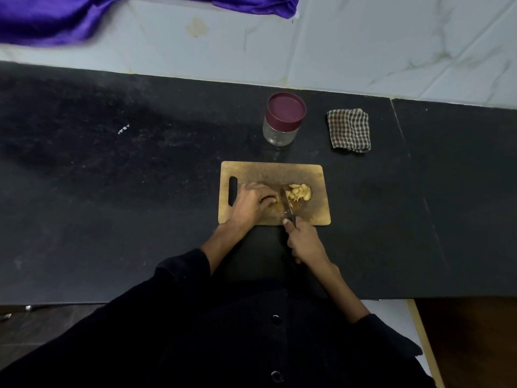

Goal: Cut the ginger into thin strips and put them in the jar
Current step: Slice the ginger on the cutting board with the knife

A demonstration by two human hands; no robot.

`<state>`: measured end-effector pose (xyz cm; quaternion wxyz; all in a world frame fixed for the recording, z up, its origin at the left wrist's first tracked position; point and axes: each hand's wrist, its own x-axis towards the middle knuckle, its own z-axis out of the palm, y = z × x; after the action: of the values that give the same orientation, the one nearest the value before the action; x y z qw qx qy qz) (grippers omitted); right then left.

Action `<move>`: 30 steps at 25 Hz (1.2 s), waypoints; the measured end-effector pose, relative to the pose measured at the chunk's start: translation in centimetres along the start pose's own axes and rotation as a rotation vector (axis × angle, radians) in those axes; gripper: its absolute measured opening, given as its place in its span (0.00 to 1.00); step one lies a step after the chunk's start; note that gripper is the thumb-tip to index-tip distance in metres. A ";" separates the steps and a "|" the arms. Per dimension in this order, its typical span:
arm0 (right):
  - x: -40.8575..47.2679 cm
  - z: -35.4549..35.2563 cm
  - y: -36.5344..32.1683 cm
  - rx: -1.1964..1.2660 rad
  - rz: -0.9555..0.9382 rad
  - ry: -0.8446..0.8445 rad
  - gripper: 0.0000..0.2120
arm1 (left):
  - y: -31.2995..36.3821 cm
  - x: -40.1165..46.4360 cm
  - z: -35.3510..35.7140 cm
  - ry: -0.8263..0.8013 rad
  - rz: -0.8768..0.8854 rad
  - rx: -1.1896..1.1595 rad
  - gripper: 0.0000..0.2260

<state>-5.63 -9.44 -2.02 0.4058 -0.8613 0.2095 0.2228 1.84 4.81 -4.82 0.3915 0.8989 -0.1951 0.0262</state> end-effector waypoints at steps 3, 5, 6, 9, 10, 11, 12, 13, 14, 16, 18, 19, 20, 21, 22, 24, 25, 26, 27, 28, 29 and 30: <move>-0.4 -0.1 -0.3 0.012 -0.030 0.026 0.11 | -0.2 0.0 -0.1 -0.025 -0.017 -0.004 0.07; -0.5 -0.2 -0.9 -0.072 -0.063 0.038 0.11 | -0.1 0.0 -0.1 -0.010 -0.019 -0.028 0.08; -0.4 -0.3 -1.2 -0.122 -0.082 0.048 0.12 | 0.1 0.0 -0.1 -0.001 -0.025 -0.053 0.09; -0.2 -0.5 -1.4 -0.199 -0.109 0.065 0.14 | 0.1 0.0 -0.2 -0.003 -0.036 -0.081 0.10; -0.1 -0.5 -1.3 -0.209 -0.114 0.071 0.14 | 0.0 0.0 -0.2 -0.002 -0.037 -0.075 0.10; -0.2 -0.6 -1.4 -0.217 -0.111 0.065 0.14 | -0.1 0.0 -0.1 0.000 -0.036 -0.067 0.10; -0.1 -0.5 -1.5 -0.220 -0.112 0.060 0.13 | -0.1 0.0 -0.1 0.002 -0.032 -0.056 0.08; -0.2 -0.5 -1.6 -0.220 -0.114 0.054 0.13 | -0.1 0.0 -0.1 0.007 -0.026 -0.043 0.07; -0.1 -0.4 -1.5 -0.225 -0.122 0.055 0.13 | 0.0 0.0 0.0 0.016 -0.021 -0.033 0.06; -0.1 -0.3 -1.6 -0.232 -0.133 0.055 0.13 | 0.1 0.0 0.0 0.028 -0.021 -0.019 0.05; -0.1 -0.2 -1.6 -0.234 -0.141 0.058 0.13 | 0.0 -0.1 0.1 0.025 -0.028 -0.008 0.05; -0.1 -0.2 -1.7 -0.237 -0.137 0.056 0.14 | 0.0 -0.1 0.1 0.024 -0.030 -0.009 0.05; -0.1 -0.1 -1.7 -0.242 -0.135 0.059 0.14 | 0.0 -0.1 0.2 0.027 -0.029 -0.013 0.06; -0.2 -0.1 -1.8 -0.249 -0.134 0.062 0.14 | 0.0 0.0 0.2 0.031 -0.025 -0.019 0.05; -0.1 -0.1 -1.8 -0.257 -0.137 0.070 0.14 | -0.1 0.0 0.2 0.036 -0.020 -0.025 0.05; -0.1 0.1 -1.6 -0.264 -0.127 0.072 0.14 | -0.1 -0.1 0.3 0.045 -0.013 -0.021 0.05; -0.2 0.1 -1.6 -0.261 -0.121 0.065 0.14 | -0.1 -0.2 0.3 0.047 -0.015 -0.017 0.05; -0.1 0.2 -1.6 -0.264 -0.117 0.060 0.14 | -0.2 -0.2 0.4 0.050 -0.018 -0.015 0.05; -0.2 0.2 -1.6 -0.269 -0.115 0.058 0.13 | -0.2 -0.2 0.5 0.054 -0.019 -0.016 0.05; -0.2 0.3 -1.6 -0.274 -0.110 0.061 0.13 | -0.2 -0.3 0.6 0.058 -0.017 -0.015 0.05; -0.2 0.3 -1.6 -0.274 -0.108 0.063 0.14 | -0.3 -0.2 0.7 0.060 -0.013 -0.011 0.05; -0.2 0.3 -1.5 -0.272 -0.106 0.064 0.14 | -0.4 -0.2 0.7 0.062 -0.010 -0.005 0.05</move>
<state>-5.01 -8.26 -1.15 0.2897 -0.9248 0.1443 0.1999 1.71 4.59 -5.60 0.3998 0.8976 -0.1784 0.0517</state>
